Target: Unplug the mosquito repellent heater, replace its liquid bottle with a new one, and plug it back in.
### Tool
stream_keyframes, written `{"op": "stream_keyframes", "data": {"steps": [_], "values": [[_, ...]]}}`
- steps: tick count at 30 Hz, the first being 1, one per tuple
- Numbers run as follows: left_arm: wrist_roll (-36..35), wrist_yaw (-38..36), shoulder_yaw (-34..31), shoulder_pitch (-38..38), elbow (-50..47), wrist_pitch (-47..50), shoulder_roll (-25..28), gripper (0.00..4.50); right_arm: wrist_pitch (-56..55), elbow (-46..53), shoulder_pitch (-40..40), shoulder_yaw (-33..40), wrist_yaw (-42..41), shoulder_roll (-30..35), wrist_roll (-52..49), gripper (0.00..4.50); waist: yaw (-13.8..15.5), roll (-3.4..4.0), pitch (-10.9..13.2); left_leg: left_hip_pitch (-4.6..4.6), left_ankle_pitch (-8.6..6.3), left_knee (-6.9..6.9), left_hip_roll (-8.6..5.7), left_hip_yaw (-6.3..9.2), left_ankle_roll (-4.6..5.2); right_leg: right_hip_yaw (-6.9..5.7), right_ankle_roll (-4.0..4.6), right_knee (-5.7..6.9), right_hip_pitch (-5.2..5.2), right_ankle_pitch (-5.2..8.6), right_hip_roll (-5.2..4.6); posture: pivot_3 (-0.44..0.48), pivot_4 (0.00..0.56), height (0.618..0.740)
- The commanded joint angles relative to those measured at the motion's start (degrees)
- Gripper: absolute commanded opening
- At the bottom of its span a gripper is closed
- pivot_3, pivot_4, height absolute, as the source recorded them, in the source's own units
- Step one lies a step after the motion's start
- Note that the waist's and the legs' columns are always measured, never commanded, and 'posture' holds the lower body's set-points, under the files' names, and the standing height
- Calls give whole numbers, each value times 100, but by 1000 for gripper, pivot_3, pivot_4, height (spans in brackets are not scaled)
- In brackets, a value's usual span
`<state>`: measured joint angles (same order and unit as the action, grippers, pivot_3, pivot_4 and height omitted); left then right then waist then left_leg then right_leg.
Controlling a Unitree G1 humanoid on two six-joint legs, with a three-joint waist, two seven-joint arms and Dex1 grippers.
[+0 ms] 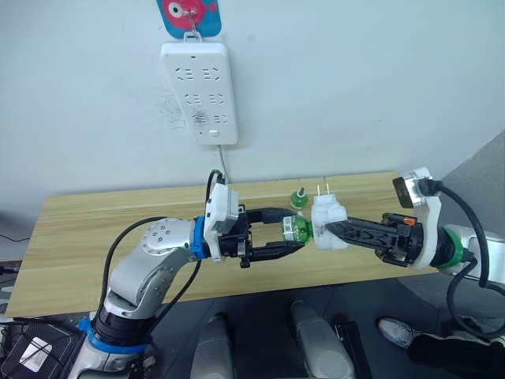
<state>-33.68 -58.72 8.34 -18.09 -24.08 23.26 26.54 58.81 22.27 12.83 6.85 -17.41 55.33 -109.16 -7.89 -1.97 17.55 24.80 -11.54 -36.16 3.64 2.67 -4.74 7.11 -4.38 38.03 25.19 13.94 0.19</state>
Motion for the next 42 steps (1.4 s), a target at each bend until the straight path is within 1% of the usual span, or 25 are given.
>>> {"op": "stream_keyframes", "data": {"steps": [1,2,3,4,5,12,15,17,18,19,21,23,24,27,28,29,30,32,34,36,39,42], "values": [[185,51,230,-108,-22,-309,-211,2336,249,669,70,-285,-291,-3,-254,2970,0,0,0,0,0,0,0,0,0,0,0,0,0,0,0,-196,281,740],[328,73,217,-142,104,-489,-254,2336,269,689,49,-267,-327,29,-189,3697,1,1,0,0,0,0,0,0,0,0,0,1,0,0,0,-196,281,740],[374,118,185,-156,189,-546,-299,2336,280,711,36,-256,-343,52,-129,3958,4,1,-1,0,0,0,0,1,0,-1,0,1,0,0,0,-197,282,740],[451,127,178,-158,241,-654,-323,2336,285,734,28,-252,-364,72,-73,4312,8,1,-1,0,0,0,0,2,0,-1,0,1,0,0,0,-199,283,740],[498,123,178,-153,260,-719,-337,2336,280,753,23,-254,-380,86,-41,4449,8,1,-1,0,0,0,0,2,0,-1,0,0,0,0,0,-200,283,740],[539,263,160,-140,293,-845,-491,2336,294,950,23,-292,-609,113,373,4500,5,1,-1,0,0,-6,0,2,0,0,-2,1,-3,-2,0,-201,283,740],[418,411,61,-196,351,-700,-556,2335,197,1560,-271,-207,-1353,305,1783,4500,15,2,-1,0,0,-6,0,2,0,-1,-3,2,-2,-2,0,-200,284,740],[324,413,13,-192,335,-584,-527,2336,-24,1586,-594,17,-1731,395,2403,4500,30,1,-2,0,0,-5,1,8,0,-7,-3,0,-2,-2,0,-200,281,740],[283,394,-8,-181,315,-526,-496,2335,-73,1514,-758,174,-1981,470,2557,4119,39,1,-2,0,0,-5,1,9,0,-9,-4,0,-2,-2,0,-200,280,740],[255,343,-20,-173,300,-493,-445,2335,-121,1445,-951,363,-2319,614,2805,3879,48,1,-2,1,0,-5,0,8,0,-7,-4,0,-3,-2,0,-201,279,740],[161,189,-23,-161,260,-365,-302,2335,-223,1203,-1244,677,-2860,889,3307,3195,51,2,-2,0,0,-8,-3,4,0,-3,-4,0,-4,-2,-2,-204,277,740],[38,22,-4,-151,201,-209,-150,2335,-472,845,-1266,770,-3172,1026,3859,2438,36,1,-2,-1,0,-15,-2,4,0,-4,-5,2,-8,-3,-2,-204,277,740],[-41,-40,6,-140,165,-117,-88,2335,-571,684,-1188,752,-3244,1011,4052,2035,26,1,-3,-2,0,-20,-2,4,0,-3,-5,2,-8,-4,-2,-209,273,740],[-199,-166,42,-130,55,47,31,2335,-771,237,-645,481,-3113,695,4519,929,-31,-1,-4,-4,0,-33,0,3,0,-1,-4,3,-13,-10,0,-212,272,740],[-309,-163,42,-137,-2,174,46,2335,-792,155,-391,297,-3100,529,4650,607,-37,-1,-4,-3,0,-36,-2,-2,0,4,-7,4,-12,-12,0,-212,272,740],[-421,-168,54,-150,-60,314,60,2335,-768,139,-156,59,-3138,362,4748,168,-51,-3,-5,-3,1,-38,-2,-3,0,5,-8,4,-13,-13,0,-213,271,740],[-543,-132,46,-166,-108,453,51,2335,-742,141,79,-198,-3163,169,4846,0,-54,-2,-5,-3,0,-44,1,-2,0,4,-8,4,-13,-14,2,-215,272,740],[-641,-39,19,-203,-135,571,4,2335,-660,177,378,-546,-3228,-96,4975,0,-56,-2,-5,-2,0,-46,1,-1,0,5,-10,6,-13,-16,3,-212,273,740],[-631,38,-5,-225,-131,590,-32,2335,-524,224,568,-674,-3224,-289,4935,0,-41,-1,-5,-1,0,-45,0,0,0,5,-11,8,-12,-16,3,-208,275,740],[-571,83,0,-230,-119,563,-48,2335,-323,332,684,-682,-3225,-371,4722,0,-17,-1,-5,1,0,-45,0,2,0,3,-12,5,-12,-16,3,-205,275,740],[-253,155,36,-218,30,314,-45,2335,154,607,791,-476,-3167,-329,3983,0,6,-2,-5,6,0,-47,-1,4,0,2,-13,3,-12,-16,1,-204,278,740],[44,90,125,-170,224,31,-4,2335,472,775,938,-250,-2888,-269,3205,0,-1,-2,-5,5,0,-47,-1,5,0,1,-12,6,-12,-16,2,-208,278,740]]}}
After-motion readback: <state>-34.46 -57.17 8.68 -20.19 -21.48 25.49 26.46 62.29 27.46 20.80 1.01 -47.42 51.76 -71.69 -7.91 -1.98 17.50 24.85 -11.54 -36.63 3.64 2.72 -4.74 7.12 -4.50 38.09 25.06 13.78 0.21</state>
